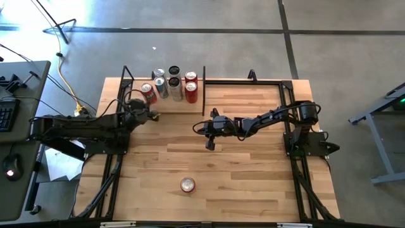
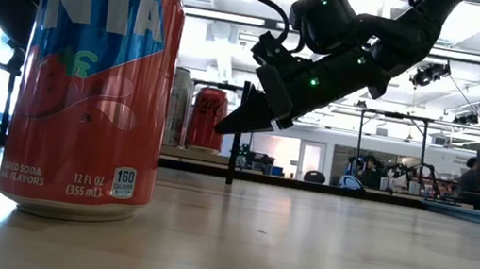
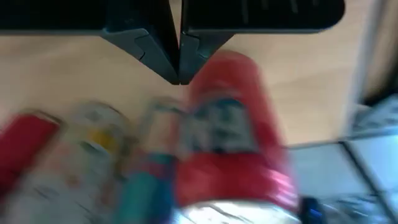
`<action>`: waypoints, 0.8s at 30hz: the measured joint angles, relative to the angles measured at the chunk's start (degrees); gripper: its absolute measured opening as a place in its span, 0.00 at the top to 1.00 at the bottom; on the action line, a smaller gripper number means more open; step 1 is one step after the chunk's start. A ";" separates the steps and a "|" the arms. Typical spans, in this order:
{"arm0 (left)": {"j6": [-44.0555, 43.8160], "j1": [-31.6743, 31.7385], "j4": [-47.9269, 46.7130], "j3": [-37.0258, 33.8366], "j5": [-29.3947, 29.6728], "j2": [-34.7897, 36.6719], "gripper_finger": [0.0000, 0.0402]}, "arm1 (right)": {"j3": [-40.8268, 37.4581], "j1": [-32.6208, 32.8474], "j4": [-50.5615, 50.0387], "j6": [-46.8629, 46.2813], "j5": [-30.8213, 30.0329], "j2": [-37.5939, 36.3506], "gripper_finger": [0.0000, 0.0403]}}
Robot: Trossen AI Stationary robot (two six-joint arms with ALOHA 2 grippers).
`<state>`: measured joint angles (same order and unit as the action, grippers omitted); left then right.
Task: Place canned beverage on shelf
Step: Put the top red soda can on the shelf
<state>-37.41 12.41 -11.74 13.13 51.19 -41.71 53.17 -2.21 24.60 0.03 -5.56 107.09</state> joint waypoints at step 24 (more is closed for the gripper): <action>6.61 1.07 26.83 -9.11 13.40 -4.40 1.00 | 0.00 -0.01 0.00 0.44 0.00 0.00 1.00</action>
<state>-30.80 13.48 15.10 4.01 64.59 -46.11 53.17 -2.22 24.60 0.47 -5.57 107.09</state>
